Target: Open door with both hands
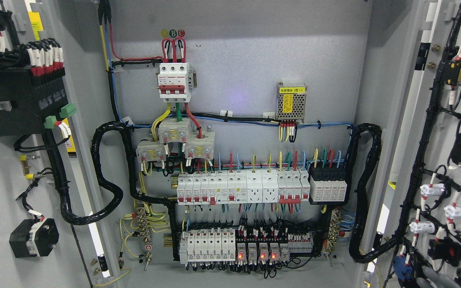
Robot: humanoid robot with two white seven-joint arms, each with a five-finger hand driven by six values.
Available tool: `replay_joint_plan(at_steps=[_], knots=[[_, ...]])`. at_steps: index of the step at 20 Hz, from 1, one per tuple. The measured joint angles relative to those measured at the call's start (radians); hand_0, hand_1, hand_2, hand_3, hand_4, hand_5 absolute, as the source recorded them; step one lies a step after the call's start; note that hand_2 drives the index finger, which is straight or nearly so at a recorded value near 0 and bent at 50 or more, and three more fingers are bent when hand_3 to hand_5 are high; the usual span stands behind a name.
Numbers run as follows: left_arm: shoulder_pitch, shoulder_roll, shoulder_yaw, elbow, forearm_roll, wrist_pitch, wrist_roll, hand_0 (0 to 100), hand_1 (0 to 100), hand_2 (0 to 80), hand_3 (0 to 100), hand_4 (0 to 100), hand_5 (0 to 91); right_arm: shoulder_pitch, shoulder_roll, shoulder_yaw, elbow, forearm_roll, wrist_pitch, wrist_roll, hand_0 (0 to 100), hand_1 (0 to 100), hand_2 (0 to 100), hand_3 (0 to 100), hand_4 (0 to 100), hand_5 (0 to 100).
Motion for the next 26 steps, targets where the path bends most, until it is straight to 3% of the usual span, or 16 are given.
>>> replay_joint_plan(at_steps=[12, 20, 26], knots=[[-0.055, 0.033, 0.157, 0.095, 0.106, 0.119, -0.079, 0, 0, 0.0, 0, 0, 0.0, 0.010, 0.021, -0.041, 0.000, -0.025, 0.000, 0.000, 20, 12, 0, 0, 0, 0], [-0.096, 0.138, 0.216, 0.199, 0.217, 0.187, -0.086, 0, 0, 0.0, 0, 0, 0.0, 0.012, 0.030, -0.082, 0.001, -0.028, 0.000, 0.001, 20, 12, 0, 0, 0, 0], [-0.148, 0.212, 0.240, 0.275, 0.253, 0.220, -0.087, 0, 0, 0.0, 0, 0, 0.0, 0.017, 0.035, -0.107, 0.001, -0.029, 0.000, 0.001, 20, 12, 0, 0, 0, 0]])
